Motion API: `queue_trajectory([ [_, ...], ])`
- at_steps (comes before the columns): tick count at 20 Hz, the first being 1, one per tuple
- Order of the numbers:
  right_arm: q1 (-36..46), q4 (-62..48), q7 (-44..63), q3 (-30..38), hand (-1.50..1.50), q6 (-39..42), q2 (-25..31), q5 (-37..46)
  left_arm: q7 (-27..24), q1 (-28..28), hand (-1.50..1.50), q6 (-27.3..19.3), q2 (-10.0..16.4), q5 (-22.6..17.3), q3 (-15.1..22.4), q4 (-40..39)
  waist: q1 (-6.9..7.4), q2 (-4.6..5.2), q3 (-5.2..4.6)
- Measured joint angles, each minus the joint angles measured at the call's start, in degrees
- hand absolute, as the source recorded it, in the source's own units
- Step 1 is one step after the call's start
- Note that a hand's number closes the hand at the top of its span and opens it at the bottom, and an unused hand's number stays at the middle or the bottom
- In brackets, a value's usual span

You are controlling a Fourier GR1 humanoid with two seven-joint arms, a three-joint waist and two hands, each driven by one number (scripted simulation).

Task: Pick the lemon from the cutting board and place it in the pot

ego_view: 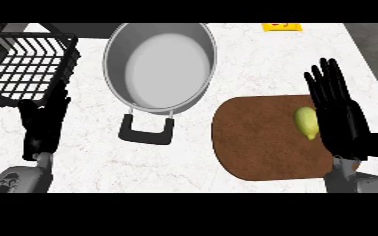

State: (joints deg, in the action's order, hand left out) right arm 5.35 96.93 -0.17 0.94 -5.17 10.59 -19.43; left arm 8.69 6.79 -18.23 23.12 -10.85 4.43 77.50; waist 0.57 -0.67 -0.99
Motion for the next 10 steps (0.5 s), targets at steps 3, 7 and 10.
queue_trajectory([
  [3, -0.7, 1.1, -4.0, -0.4, 1.5, -2.9, -0.3, 5.3, -0.4, -1.3, 0.0, 0.3, 1.2, 1.5, 0.2, 0.3, -0.24, 0.32, 0.5],
  [7, -1.3, 1.7, -10.6, 2.6, 1.5, -9.9, 3.0, 16.2, 0.1, -2.7, 0.0, 1.2, 4.4, 4.1, 1.2, 0.6, -1.51, 0.58, 0.36],
  [10, -2.2, 2.5, -15.4, 9.3, -1.5, -21.7, 1.6, 22.1, 1.6, -3.7, 0.0, 1.0, 5.2, 4.1, 0.8, -0.1, -3.26, 0.37, 0.75],
])
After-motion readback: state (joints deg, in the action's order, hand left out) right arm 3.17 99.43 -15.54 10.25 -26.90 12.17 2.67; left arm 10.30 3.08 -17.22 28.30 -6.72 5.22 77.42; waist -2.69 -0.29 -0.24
